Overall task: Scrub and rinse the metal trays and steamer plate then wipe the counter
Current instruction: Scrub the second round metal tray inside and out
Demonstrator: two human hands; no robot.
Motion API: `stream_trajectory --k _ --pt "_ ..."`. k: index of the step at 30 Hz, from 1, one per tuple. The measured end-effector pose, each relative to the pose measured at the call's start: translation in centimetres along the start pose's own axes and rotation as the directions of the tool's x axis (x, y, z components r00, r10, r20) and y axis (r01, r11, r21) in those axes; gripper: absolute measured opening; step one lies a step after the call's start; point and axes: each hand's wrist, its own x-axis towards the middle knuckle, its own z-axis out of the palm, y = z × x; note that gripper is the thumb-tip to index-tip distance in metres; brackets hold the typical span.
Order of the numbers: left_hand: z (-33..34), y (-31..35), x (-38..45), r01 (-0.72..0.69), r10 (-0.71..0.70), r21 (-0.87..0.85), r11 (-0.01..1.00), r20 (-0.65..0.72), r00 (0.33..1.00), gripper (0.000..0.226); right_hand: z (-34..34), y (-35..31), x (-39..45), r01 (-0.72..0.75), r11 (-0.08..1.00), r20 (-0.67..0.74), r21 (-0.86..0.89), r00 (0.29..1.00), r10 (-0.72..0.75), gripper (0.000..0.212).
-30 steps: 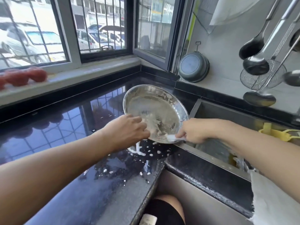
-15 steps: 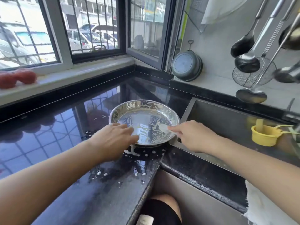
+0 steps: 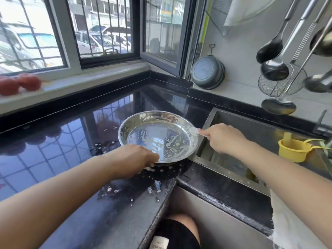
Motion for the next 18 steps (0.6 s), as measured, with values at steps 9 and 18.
stream_trajectory --k 9,18 --pt "-1.9 2.8 0.4 0.062 -0.063 0.008 0.998 0.081 0.995 0.027 2.3 -2.7 -5.3 0.222 0.964 -0.028 0.146 0.975 -0.220 0.062" --pt "1.1 2.2 1.3 -0.178 0.180 0.025 0.984 -0.173 0.968 0.056 2.2 -1.9 -3.9 0.133 0.990 0.005 0.033 0.991 -0.134 0.064"
